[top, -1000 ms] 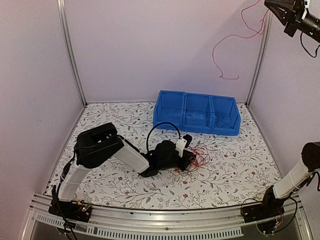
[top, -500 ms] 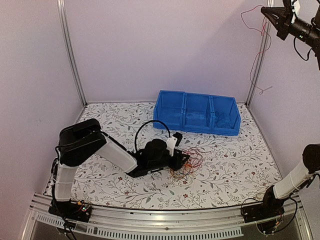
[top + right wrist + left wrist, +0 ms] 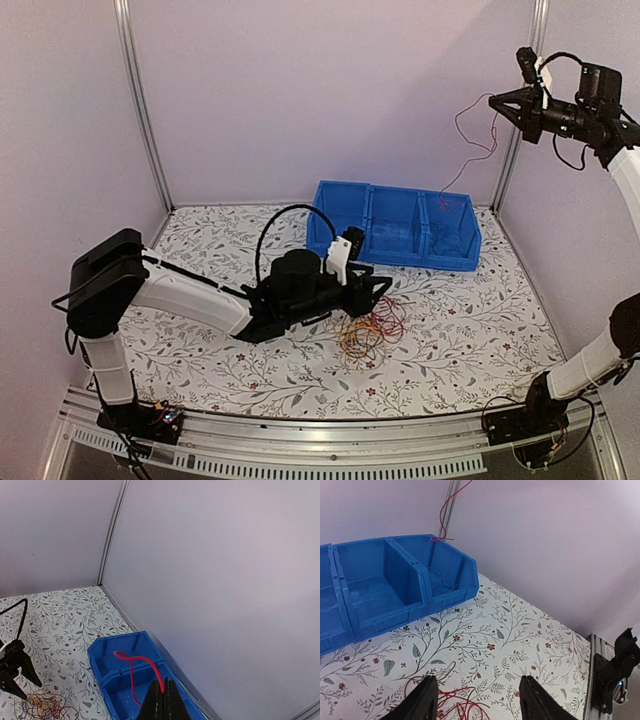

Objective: Untangle the cables

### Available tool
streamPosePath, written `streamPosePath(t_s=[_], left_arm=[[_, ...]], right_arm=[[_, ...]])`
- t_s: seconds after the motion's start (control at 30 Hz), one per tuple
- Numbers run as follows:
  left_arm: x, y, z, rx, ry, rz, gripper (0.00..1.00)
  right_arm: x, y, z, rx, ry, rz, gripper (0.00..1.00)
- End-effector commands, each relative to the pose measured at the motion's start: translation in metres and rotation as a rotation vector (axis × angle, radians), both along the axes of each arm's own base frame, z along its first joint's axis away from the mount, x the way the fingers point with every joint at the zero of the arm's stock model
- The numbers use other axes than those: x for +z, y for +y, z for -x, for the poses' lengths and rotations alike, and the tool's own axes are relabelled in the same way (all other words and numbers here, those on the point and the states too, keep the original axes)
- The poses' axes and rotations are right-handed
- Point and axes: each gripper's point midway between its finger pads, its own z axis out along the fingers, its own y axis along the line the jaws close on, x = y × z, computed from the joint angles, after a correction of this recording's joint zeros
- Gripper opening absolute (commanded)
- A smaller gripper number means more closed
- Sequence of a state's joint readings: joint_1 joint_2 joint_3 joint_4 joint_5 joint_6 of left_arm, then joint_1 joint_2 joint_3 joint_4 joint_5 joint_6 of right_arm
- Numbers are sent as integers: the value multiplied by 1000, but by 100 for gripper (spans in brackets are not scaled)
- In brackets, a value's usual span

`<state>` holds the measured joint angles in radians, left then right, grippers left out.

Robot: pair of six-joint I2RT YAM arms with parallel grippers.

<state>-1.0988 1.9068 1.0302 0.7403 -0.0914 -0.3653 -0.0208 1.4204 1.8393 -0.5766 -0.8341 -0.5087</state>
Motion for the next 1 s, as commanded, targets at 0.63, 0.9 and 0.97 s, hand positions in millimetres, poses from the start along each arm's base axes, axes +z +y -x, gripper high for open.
streamPosePath(t_s=[0.63,0.9,0.97], left_arm=[[20,72,16,189,-35,-86,56],[3,123,21,308,11,-118,56],[0,132,22,325,19,-125,56]], right_arm=[[0,42,-47,171,55,-191,0],[-12,70,-78,190,76,-187,0],[-15,74,-90,188,80,-190,0]])
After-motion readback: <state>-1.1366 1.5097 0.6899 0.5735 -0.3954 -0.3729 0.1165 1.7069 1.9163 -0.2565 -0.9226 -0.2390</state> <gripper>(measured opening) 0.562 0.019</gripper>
